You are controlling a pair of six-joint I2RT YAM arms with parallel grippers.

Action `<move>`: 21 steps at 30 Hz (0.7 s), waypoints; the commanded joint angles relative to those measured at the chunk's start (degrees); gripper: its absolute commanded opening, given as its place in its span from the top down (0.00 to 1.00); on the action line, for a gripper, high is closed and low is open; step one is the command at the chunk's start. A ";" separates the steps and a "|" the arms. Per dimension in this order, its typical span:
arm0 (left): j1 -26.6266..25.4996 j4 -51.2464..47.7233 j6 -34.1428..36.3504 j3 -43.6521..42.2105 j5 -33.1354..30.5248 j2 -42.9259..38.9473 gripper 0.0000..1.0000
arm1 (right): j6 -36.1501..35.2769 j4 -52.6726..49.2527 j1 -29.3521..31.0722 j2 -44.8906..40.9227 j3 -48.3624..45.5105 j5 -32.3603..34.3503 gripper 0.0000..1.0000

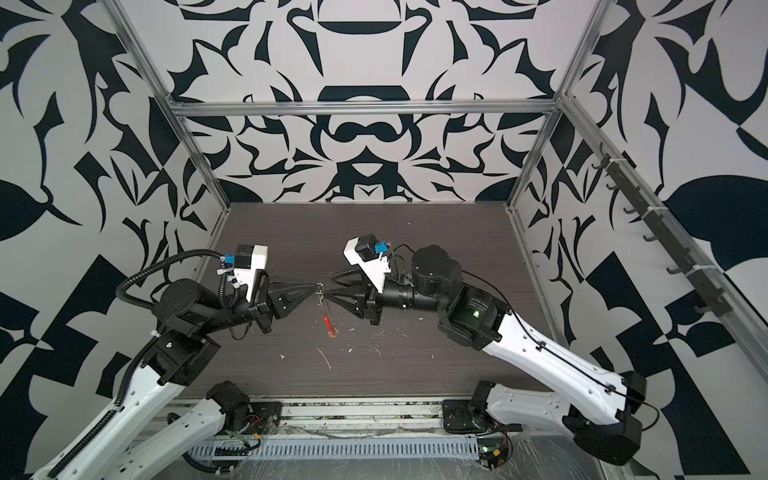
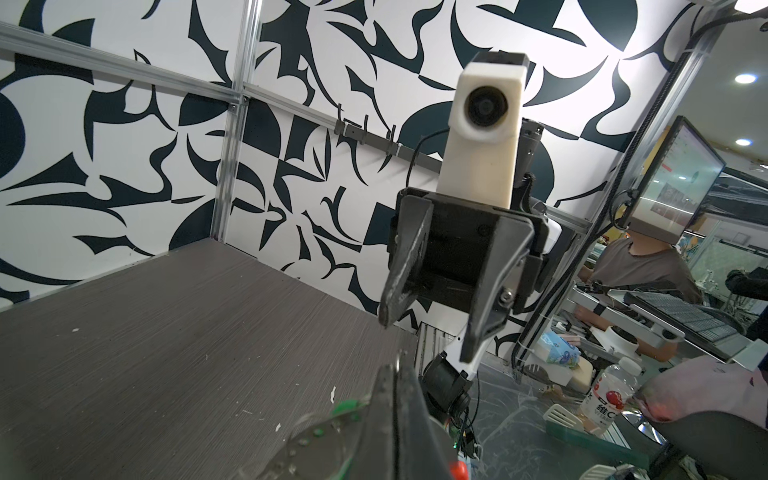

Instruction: Remove the keys from the keyring

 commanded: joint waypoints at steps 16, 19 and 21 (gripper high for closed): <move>-0.06 3.20 -0.13 -0.64 -0.68 -1.72 1.00 | 7.07 10.98 0.11 1.06 -3.79 -5.74 0.91; -0.06 3.00 -0.26 -0.48 -0.70 -1.63 1.00 | 7.50 11.27 -0.06 1.07 -3.99 -7.30 1.00; -0.06 2.49 -0.18 -0.21 -0.71 -1.61 1.00 | 8.08 11.39 -1.02 0.55 -4.49 -8.19 1.00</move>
